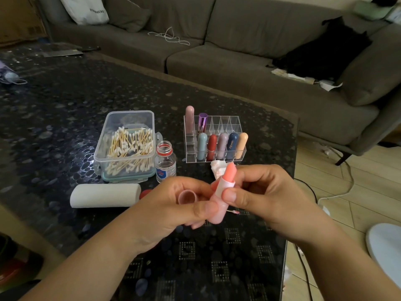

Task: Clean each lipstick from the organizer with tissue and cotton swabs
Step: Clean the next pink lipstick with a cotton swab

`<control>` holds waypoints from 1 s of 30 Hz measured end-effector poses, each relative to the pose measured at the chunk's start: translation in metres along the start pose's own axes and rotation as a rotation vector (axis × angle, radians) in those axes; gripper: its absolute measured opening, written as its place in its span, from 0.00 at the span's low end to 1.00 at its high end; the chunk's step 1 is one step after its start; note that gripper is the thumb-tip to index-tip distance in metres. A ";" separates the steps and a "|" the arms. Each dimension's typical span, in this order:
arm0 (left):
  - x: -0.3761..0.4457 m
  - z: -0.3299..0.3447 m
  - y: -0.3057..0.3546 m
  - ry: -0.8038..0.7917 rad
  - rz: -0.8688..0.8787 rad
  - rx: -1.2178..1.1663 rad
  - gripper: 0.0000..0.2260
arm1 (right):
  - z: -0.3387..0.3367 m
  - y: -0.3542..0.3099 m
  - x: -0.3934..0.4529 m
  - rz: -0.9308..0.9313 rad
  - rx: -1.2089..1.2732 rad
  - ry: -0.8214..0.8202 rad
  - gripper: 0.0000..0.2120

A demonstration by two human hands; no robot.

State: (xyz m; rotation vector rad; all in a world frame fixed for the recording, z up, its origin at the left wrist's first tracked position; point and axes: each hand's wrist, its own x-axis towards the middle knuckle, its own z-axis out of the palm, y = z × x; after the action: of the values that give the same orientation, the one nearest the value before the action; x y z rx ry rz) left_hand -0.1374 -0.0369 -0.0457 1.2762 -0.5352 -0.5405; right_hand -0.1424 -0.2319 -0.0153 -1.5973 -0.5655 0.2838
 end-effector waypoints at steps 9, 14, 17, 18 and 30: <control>0.001 0.005 -0.005 0.217 0.018 0.222 0.24 | 0.006 -0.001 -0.001 0.011 -0.223 0.237 0.07; 0.003 0.008 -0.008 0.341 0.042 0.304 0.12 | 0.008 -0.004 0.000 0.030 -0.265 0.237 0.10; 0.001 0.009 -0.001 0.179 0.032 0.271 0.09 | 0.004 -0.003 -0.001 0.027 -0.195 0.163 0.10; 0.000 0.010 0.001 0.136 0.039 0.261 0.08 | 0.003 -0.003 -0.002 0.031 -0.177 0.142 0.11; 0.003 0.009 -0.004 0.325 0.066 0.354 0.13 | 0.006 0.000 0.000 0.056 -0.255 0.220 0.09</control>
State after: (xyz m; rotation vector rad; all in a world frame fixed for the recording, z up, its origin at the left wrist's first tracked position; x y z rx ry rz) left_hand -0.1416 -0.0460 -0.0476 1.6399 -0.4071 -0.1781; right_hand -0.1451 -0.2267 -0.0156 -1.8645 -0.3985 0.0764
